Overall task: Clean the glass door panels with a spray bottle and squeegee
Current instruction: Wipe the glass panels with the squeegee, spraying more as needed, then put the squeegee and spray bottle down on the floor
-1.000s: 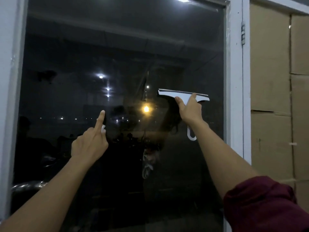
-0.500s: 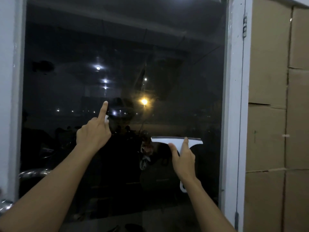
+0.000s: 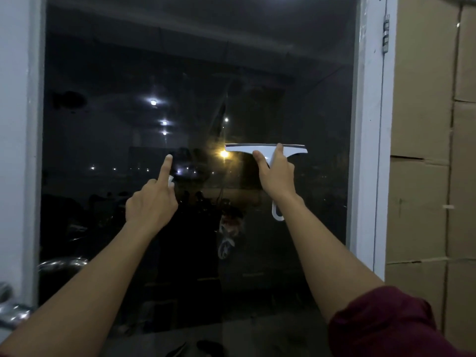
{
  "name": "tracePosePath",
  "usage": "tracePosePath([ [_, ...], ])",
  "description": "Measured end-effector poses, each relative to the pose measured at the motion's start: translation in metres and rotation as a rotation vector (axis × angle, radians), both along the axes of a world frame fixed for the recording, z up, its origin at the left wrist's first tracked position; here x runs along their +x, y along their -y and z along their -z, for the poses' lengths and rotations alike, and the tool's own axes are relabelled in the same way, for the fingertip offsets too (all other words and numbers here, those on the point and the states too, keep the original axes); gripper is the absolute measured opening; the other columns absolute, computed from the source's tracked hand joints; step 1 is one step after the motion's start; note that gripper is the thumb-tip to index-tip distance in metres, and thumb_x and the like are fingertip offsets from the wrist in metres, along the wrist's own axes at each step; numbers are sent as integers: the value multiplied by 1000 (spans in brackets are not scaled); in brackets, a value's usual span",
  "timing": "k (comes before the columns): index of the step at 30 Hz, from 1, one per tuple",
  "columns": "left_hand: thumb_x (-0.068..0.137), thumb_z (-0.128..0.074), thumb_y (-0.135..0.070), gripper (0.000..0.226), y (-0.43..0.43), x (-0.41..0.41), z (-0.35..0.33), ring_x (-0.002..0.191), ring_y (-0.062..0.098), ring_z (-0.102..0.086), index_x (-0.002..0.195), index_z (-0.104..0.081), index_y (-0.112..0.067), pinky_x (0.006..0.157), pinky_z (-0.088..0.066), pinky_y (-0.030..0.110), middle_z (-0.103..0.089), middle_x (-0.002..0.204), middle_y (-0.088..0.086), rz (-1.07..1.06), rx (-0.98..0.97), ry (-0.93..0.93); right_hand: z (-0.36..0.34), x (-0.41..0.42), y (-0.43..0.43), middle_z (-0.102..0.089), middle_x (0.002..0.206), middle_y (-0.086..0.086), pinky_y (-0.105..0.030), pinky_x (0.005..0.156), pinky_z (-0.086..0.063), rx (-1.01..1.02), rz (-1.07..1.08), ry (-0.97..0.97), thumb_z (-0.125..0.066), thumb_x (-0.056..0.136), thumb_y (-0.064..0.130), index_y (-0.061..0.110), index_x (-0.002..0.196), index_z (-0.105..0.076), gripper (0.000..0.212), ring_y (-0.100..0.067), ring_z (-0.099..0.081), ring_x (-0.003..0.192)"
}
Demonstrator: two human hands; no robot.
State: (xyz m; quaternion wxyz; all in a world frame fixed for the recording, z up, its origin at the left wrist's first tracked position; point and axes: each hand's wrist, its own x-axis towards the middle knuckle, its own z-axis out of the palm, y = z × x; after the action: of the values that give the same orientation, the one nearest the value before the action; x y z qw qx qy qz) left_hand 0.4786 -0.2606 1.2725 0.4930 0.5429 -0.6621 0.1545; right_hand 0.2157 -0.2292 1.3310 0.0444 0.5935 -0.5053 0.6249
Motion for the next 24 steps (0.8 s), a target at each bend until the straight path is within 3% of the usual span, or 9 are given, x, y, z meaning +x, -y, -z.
tracePosePath([
  [3,105,-31,-36,63,-1,-1,0,82,34,-62,157,5,-42,68,-44,45,-63,106,12,4,4,-9,43,-1,1,-44,138,-8,-24,91,-32,20,3,-21,-47,96,56,17,155,-8,81,-13,-40,119],
  [6,106,-31,-35,63,-2,-2,1,78,32,-59,157,4,-40,67,-42,44,-62,104,13,4,-9,-5,85,-3,3,-48,135,-6,-23,91,-31,29,68,-47,-44,96,58,17,155,-8,81,-4,-34,112],
  [11,106,-30,-36,60,-5,-5,14,73,33,-58,159,-2,-34,62,-42,43,-58,107,15,-8,-51,27,146,-2,2,-52,133,-7,-37,101,-42,93,85,-1,-39,91,67,19,156,-8,86,-21,-46,123],
  [18,105,-37,-36,56,-20,-15,114,68,31,-62,157,-21,-24,57,-54,47,-63,99,10,134,-55,98,269,9,-17,-52,132,-9,-25,93,-34,219,132,82,-43,93,62,20,156,-11,83,-24,-46,121],
  [21,104,-40,-37,55,-28,-20,178,78,33,-66,154,-29,-18,58,-53,43,-66,111,10,155,56,107,353,8,-41,-52,131,-14,-34,97,-40,480,131,105,-45,94,60,20,155,-13,80,-29,-47,121],
  [24,104,-43,-39,48,-35,-15,231,85,32,-67,145,-39,-16,61,-51,40,-67,114,9,220,126,49,436,-10,-72,-59,122,-22,-42,91,-48,927,98,45,-53,96,48,5,132,-47,57,-38,-56,114],
])
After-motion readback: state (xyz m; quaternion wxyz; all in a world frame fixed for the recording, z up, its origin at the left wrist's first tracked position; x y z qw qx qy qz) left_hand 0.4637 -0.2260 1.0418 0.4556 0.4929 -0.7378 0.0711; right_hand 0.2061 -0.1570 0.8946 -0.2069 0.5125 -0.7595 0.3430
